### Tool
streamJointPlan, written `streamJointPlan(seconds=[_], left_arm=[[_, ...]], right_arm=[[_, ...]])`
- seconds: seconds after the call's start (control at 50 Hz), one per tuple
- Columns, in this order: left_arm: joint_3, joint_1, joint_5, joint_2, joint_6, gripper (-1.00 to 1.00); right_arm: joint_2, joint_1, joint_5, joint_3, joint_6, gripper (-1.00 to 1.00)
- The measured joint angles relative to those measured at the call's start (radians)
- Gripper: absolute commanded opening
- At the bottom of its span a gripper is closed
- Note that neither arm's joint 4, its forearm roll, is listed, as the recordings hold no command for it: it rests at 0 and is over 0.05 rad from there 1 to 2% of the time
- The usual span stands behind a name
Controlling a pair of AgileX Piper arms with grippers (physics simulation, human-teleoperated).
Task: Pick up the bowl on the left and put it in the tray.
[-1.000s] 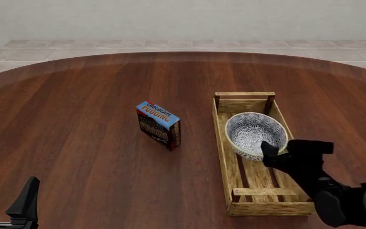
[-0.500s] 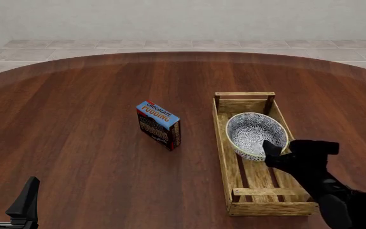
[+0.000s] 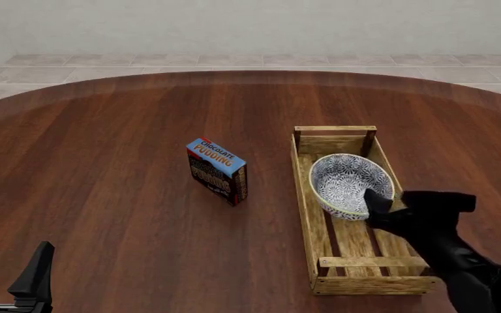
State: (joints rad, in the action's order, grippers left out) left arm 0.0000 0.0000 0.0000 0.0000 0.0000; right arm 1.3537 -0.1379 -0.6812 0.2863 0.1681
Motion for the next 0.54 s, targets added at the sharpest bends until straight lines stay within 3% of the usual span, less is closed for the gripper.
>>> streamJointPlan(seconds=[0.54], left_arm=[[0.0, 0.0, 0.0, 0.0, 0.0, 1.0]], right_arm=[[-0.415, 0.05, 0.214, -0.05, -0.031, 1.0]])
